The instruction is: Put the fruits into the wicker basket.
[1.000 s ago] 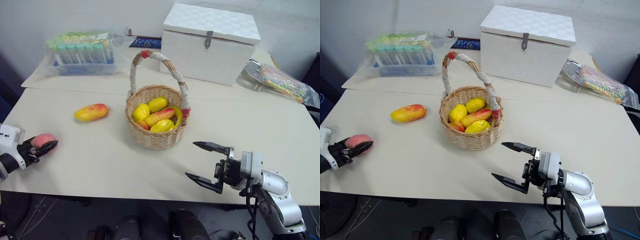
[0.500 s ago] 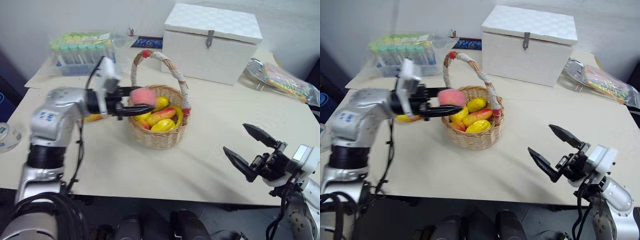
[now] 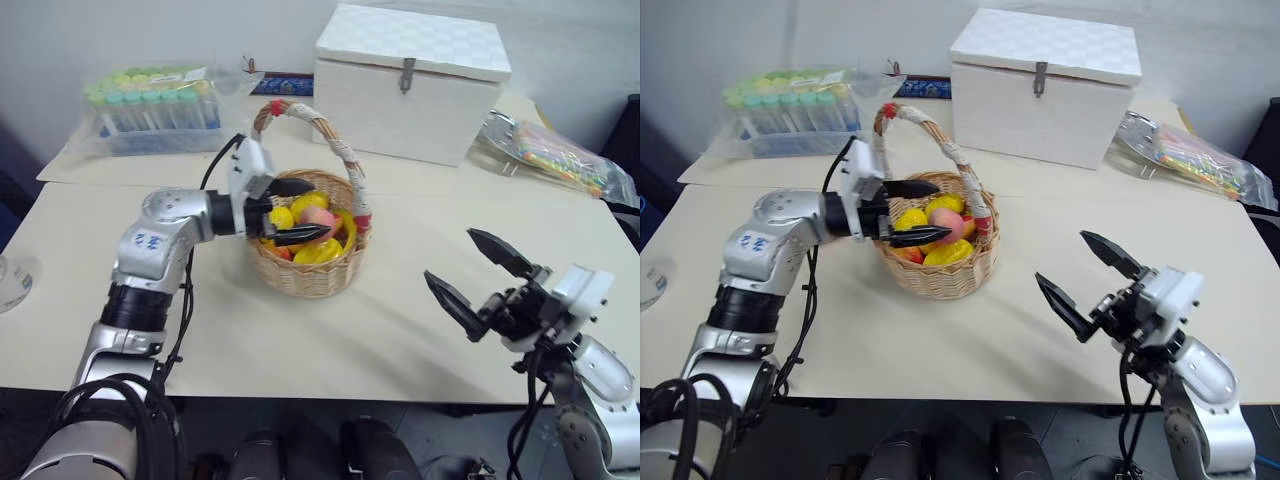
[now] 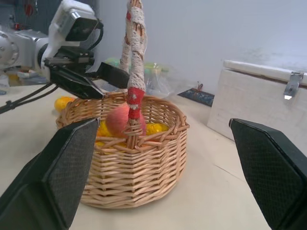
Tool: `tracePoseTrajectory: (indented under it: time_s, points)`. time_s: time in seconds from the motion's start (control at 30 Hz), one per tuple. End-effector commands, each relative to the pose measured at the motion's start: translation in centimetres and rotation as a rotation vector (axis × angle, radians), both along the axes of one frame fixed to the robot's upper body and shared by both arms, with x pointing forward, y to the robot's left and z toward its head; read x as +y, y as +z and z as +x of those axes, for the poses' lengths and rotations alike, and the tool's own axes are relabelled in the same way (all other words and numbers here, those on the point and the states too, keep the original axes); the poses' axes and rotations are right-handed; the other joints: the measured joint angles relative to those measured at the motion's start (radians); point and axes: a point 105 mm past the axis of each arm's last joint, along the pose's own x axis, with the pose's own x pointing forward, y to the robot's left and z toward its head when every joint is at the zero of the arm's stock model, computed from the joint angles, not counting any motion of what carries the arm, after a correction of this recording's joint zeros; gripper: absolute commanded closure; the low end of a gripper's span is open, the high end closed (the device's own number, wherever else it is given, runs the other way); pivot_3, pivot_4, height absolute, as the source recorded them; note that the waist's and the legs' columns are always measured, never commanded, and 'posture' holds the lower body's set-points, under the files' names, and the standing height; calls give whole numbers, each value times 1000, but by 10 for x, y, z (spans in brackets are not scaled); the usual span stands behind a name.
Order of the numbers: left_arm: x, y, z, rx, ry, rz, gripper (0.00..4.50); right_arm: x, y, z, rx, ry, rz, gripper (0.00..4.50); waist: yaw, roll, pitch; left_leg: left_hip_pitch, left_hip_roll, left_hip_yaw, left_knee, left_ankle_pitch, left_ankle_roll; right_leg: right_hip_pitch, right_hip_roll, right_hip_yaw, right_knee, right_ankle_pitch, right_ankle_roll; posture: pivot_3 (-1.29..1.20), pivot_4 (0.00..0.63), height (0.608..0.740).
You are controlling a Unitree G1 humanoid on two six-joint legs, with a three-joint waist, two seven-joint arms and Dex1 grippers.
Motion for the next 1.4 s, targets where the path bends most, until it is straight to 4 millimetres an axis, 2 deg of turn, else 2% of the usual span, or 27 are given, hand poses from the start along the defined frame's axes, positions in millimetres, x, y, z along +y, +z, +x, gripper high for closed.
tracePoseTrajectory:
  time_s: [0.03, 0.13, 0.23, 0.37, 0.47, 0.57, 0.67, 0.73, 0.83, 1.0, 1.1, 1.2, 1.3, 1.4]
  points:
    - [42, 11, -21, -46, 53, 3, 24, 18, 22, -4, -121, 61, -49, 0, -5, 2, 1, 1, 0, 0, -1, 0, 0, 0, 0, 0, 0, 0, 0, 0, 150, 740]
    - [93, 6, -20, -38, 277, -56, 24, 30, 26, -3, -181, 105, -110, 0, 0, 4, 3, 1, -1, -2, -1, 0, -1, -1, 0, 1, 0, 0, 0, 0, 150, 740]
    - [153, -13, -30, -67, 539, -76, 24, 48, 24, -6, -187, 202, -142, 0, 5, 4, 3, 0, -1, -3, 0, -1, 1, 0, -1, 0, -1, 0, 0, 0, 150, 740]
    - [205, -36, -51, -40, 772, -113, 24, 57, 23, -8, -201, 247, -145, 0, 7, 4, 2, -1, -1, -5, 1, -3, 2, 0, -3, -2, -2, 0, 0, 0, 150, 740]
    - [252, -62, -79, 37, 958, -133, 24, 66, 21, -10, -198, 280, -137, 0, 6, 2, 1, -1, -2, -7, 1, -3, 3, 1, -5, -4, -3, 0, 0, 0, 150, 740]
    - [275, -71, -94, 49, 1049, -125, 24, 70, 17, -13, -193, 306, -145, 0, 4, 2, 1, -1, -2, -8, 0, -4, 3, 1, -5, -5, -3, 0, 0, 0, 150, 740]
    - [276, -72, -95, 62, 1045, -120, 24, 69, 17, -13, -191, 302, -140, 0, 11, 0, 0, -1, -2, -10, 0, -4, 3, 2, -6, -7, -3, 0, 0, 0, 150, 740]
    - [261, -67, -81, 9, 994, -42, 24, 67, 16, -13, -184, 296, -144, 0, 13, -1, 0, -1, -4, -11, 0, -4, 3, 3, -8, -9, -3, 0, 0, 0, 150, 740]
    - [228, -57, -54, -3, 851, 56, 24, 66, 15, -12, -179, 281, -150, 0, 19, -1, 0, -1, -5, -11, 0, -4, 4, 4, -10, -10, -3, 0, 0, 0, 150, 740]
    - [202, -52, -10, -11, 716, 189, 24, 64, 12, -10, -174, 257, -156, 0, 10, -1, 0, -2, -6, -10, -1, -4, 4, 3, -10, -11, -3, 0, 0, 0, 150, 740]
    - [197, -56, 18, 11, 679, 273, 24, 63, 10, -9, -175, 255, -163, 0, 4, -1, 0, -2, -7, -9, -1, -4, 4, 2, -9, -11, -2, 0, 0, 0, 150, 740]
    - [196, -51, 41, 2, 684, 298, 24, 62, 10, -9, -177, 241, -171, 0, 3, -2, 0, -4, -5, -7, 1, -4, 4, 1, -6, -12, -2, 0, 0, 0, 150, 740]
    - [197, -48, 55, -10, 713, 341, 24, 59, 10, -9, -176, 214, -166, 0, 4, -2, 0, -5, -3, -5, 1, -4, 3, -1, -4, -11, -1, 0, 0, 0, 150, 740]
    - [193, -54, 60, 41, 693, 362, 24, 58, 10, -11, -171, 197, -157, 0, 6, -2, 0, -6, -3, -5, 1, -4, 3, -2, -4, -11, -1, 0, 1, 0, 150, 740]
